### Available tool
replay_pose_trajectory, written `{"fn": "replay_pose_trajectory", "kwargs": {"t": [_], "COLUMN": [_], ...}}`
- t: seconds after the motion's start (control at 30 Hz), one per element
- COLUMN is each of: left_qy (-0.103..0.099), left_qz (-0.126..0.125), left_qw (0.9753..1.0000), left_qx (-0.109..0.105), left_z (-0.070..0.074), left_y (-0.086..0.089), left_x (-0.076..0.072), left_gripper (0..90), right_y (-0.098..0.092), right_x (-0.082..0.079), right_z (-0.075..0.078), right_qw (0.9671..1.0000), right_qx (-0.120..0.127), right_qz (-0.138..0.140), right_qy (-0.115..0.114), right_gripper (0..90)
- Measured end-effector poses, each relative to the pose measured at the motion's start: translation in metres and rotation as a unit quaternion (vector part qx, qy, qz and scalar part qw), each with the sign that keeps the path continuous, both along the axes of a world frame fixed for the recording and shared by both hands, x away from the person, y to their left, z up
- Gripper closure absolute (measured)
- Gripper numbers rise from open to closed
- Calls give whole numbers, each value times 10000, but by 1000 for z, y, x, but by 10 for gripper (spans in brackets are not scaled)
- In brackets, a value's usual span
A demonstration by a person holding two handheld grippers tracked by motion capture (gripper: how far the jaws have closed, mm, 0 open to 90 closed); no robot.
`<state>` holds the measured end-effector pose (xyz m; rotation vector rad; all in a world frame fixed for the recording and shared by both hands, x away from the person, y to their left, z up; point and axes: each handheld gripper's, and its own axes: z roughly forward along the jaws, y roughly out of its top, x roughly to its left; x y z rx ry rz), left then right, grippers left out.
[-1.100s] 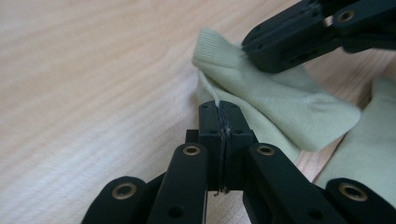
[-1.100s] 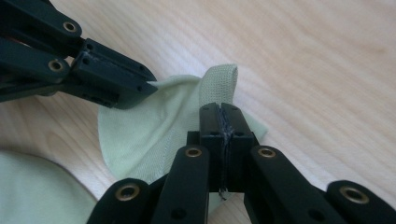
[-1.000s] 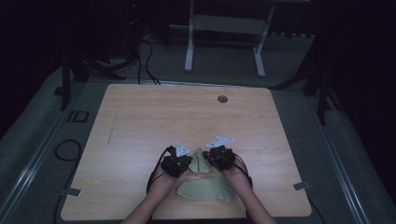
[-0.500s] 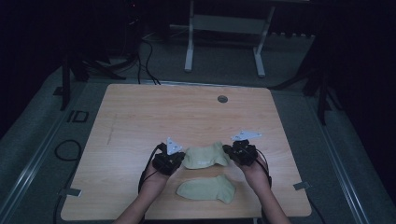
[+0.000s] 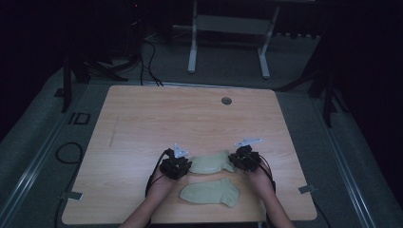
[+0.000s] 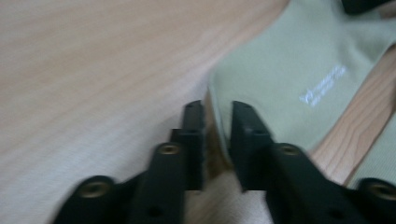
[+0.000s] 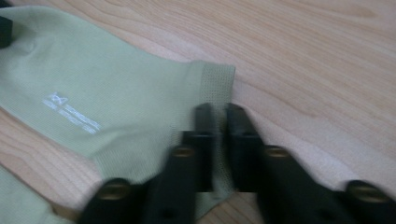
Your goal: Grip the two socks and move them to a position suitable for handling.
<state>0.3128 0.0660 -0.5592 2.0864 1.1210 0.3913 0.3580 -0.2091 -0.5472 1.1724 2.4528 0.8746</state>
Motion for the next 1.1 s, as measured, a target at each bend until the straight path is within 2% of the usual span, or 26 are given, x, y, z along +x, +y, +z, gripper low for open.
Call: {"fn": "replay_pose_trajectory", "kwargs": {"t": [0.07, 0.13, 0.2, 0.27, 0.33, 0.37, 0.5, 0.53, 0.57, 0.6, 0.67, 0.7, 0.77, 0.87, 1.1], "left_qy": [-178, -296, -471, -537, -562, -535, -374, -281, -281, -118, 3, -52, -66, -183, -196], "left_qz": [2, 32, -10, -146, -260, -320, -432, -445, -445, -495, -626, -671, -681, -687, -567], "left_qw": [9998, 9995, 9988, 9983, 9981, 9980, 9983, 9985, 9985, 9986, 9979, 9977, 9976, 9971, 9979], "left_qx": [-66, -142, -116, -152, -50, -56, 133, 150, 150, 151, 153, 124, 82, 283, 235], "left_z": [7, 13, 19, 24, 24, 23, 12, 8, 8, 2, -4, -6, -7, -6, -7], "left_y": [4, 6, 6, 3, -3, -5, -11, -11, -11, -10, -9, -8, -7, -7, -1], "left_x": [-2, -4, -7, -9, -10, -9, -4, -2, -2, 0, 1, 1, 1, 0, 2], "left_gripper": [654, 662, 770, 836, 858, 893, 895, 894, 894, 894, 854, 806, 761, 697, 692], "right_y": [1, 2, 3, 6, 8, 9, 12, 12, 12, 12, 13, 13, 12, 11, 11], "right_x": [-3, -5, -8, -10, -11, -12, -14, -15, -15, -16, -18, -18, -20, -19, -7], "right_z": [6, 12, 17, 19, 18, 17, 7, 5, 5, 3, -2, -5, -7, -7, -7], "right_qw": [9999, 9997, 9996, 9994, 9993, 9993, 9994, 9993, 9993, 9994, 9989, 9983, 9982, 9981, 9972], "right_qx": [-30, 8, 73, 65, 63, 63, 39, 21, 21, -20, -151, -197, -128, -100, -68], "right_qz": [40, 78, 118, 216, 261, 274, 306, 312, 312, 307, 441, 540, 563, 597, 727], "right_qy": [-141, -220, -250, -273, -252, -244, -185, -185, -185, -179, -89, -97, -143, -151, -143], "right_gripper": [724, 719, 729, 763, 770, 771, 751, 732, 732, 723, 626, 610, 606, 602, 593]}}
